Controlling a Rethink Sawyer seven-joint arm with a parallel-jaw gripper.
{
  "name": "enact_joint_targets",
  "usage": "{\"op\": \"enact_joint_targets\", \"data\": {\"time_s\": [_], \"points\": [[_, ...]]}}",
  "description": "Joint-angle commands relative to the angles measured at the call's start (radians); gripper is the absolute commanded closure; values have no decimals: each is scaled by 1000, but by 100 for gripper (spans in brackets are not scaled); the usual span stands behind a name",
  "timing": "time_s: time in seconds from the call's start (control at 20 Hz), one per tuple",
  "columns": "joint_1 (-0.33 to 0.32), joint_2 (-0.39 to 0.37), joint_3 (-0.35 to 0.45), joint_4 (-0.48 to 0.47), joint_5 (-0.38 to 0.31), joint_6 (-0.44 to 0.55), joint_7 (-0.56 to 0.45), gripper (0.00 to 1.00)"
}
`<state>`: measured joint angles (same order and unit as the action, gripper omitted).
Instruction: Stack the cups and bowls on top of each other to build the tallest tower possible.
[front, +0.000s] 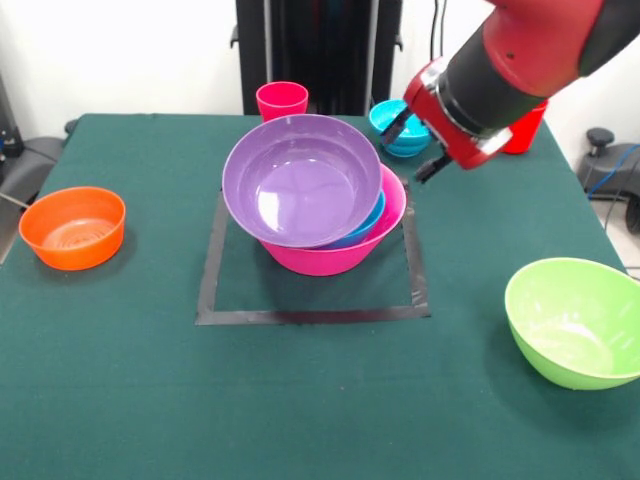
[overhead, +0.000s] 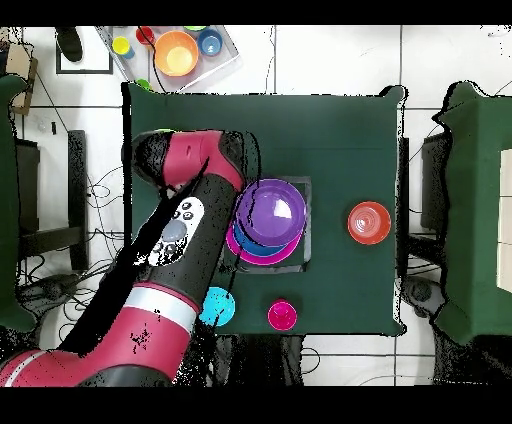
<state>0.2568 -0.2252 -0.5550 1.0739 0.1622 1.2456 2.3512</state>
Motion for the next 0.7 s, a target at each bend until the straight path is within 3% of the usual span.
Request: {"op": "enact_joint_targets", "data": {"time_s": [0.05, 0.2, 0.35, 0.55, 0.7], "points": [[-36, -35, 54, -168, 66, 215, 204, 0], [-49, -45, 54, -191, 71, 251, 175, 0], [-54, -61, 63, -159, 79, 207, 166, 0], [-53, -106, 74, -33, 91, 40, 167, 0], [-49, -167, 101, 160, 104, -198, 150, 0]]}}
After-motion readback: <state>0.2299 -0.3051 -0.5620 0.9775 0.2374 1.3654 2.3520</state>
